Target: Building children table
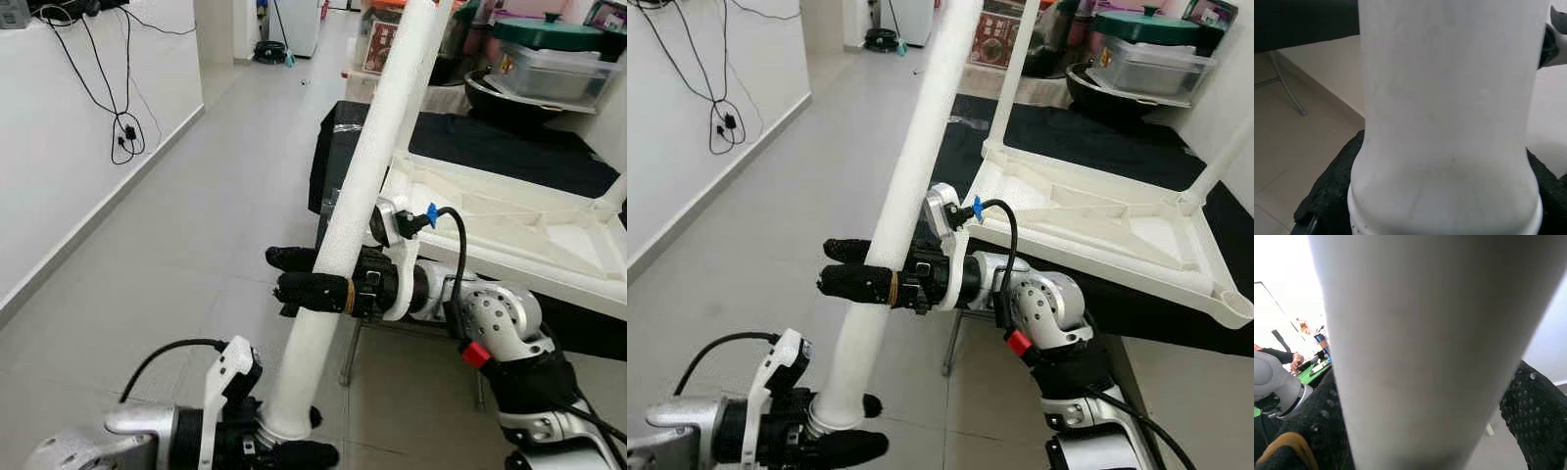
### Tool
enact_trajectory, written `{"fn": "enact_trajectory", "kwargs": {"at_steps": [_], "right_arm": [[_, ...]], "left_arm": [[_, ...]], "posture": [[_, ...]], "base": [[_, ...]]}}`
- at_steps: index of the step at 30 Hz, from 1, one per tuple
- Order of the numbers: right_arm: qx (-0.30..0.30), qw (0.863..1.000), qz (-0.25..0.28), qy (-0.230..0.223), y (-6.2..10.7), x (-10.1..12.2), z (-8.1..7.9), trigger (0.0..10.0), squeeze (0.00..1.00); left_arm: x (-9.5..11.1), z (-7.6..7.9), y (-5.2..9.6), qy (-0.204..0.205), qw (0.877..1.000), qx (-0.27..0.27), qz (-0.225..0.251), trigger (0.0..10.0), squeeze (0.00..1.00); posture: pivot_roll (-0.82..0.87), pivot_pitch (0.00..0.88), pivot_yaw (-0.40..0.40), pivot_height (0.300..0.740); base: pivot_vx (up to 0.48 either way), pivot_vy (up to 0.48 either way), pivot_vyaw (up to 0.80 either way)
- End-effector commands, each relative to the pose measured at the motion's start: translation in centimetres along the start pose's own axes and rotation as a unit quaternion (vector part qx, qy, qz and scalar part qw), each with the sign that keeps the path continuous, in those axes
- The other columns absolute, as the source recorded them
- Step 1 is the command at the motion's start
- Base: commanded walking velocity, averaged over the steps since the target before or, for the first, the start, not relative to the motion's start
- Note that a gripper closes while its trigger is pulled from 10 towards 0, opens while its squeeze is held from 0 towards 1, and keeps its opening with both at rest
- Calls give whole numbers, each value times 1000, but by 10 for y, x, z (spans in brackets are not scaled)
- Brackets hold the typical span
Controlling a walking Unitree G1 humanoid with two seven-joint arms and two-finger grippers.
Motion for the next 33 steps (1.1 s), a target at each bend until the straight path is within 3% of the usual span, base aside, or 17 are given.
{"fn": "enact_trajectory", "kwargs": {"at_steps": [1,5,9,15,21,33], "right_arm": [[14,1000,1,0,0,1,-6,10000,0],[17,1000,1,1,-1,2,-9,10000,0],[10,1000,5,14,-5,3,-8,10000,0],[-5,1000,11,19,-9,2,-3,10000,0],[-42,998,36,22,-17,5,10,10000,0],[-37,999,31,25,-18,3,7,10000,0]], "left_arm": [[-3,-4,3,-15,1000,3,-18,10000,0],[-1,-21,9,-37,998,30,-32,10000,0],[8,-31,6,-54,997,39,-26,10000,0],[17,-33,-1,-65,997,31,-18,10000,0],[34,-32,-19,-89,996,5,-2,10000,0],[29,-31,-18,-81,997,-8,-10,10000,0]], "posture": [[70,53,-113,740],[66,54,-109,740],[65,52,-108,740],[68,50,-109,740],[68,45,-104,740],[67,44,-102,740]], "base": [[0,0,0],[0,0,0],[0,0,0],[0,0,0],[0,0,0],[0,0,0]]}}
Point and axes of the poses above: a point about 5 cm out from each wrist's last joint towards the gripper, its own y axis pointing back from the gripper into the wrist, its own x axis along the axis of the wrist's last joint, z = x × y, the point moved 5 cm from there along -y, pointing out of the wrist towards the gripper, and after that the axes turned 9 degrees about y, right-handed, at the moved point
